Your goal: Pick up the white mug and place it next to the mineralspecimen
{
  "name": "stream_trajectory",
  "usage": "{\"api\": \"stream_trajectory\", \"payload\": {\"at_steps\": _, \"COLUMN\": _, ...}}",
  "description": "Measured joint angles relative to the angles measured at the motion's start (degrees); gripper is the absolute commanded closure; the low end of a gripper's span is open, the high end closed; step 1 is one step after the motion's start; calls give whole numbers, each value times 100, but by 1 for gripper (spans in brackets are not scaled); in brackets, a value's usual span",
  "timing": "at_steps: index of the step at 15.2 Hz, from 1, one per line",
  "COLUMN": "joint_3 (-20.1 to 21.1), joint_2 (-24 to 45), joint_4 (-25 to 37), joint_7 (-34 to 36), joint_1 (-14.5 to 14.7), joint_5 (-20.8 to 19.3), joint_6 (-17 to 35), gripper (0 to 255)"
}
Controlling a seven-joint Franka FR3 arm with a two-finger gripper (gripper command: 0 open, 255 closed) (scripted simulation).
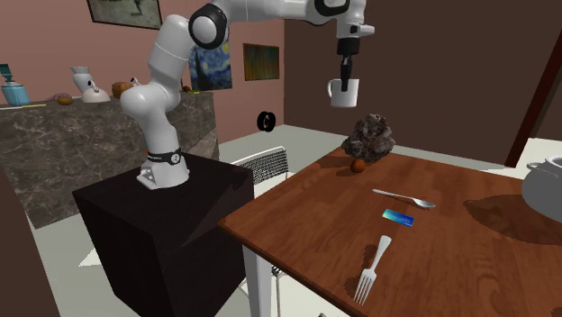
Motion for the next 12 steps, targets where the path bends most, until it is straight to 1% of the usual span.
{"api": "stream_trajectory", "payload": {"at_steps": 7, "joint_3": 5, "joint_2": -83, "joint_4": -649, "joint_7": 58, "joint_1": -34, "joint_5": 7, "joint_6": 564, "gripper": 255}}
{"api": "stream_trajectory", "payload": {"at_steps": 8, "joint_3": 9, "joint_2": -155, "joint_4": -853, "joint_7": 62, "joint_1": -57, "joint_5": 18, "joint_6": 693, "gripper": 255}}
{"api": "stream_trajectory", "payload": {"at_steps": 12, "joint_3": 5, "joint_2": -188, "joint_4": -1228, "joint_7": 70, "joint_1": -90, "joint_5": 19, "joint_6": 1033, "gripper": 255}}
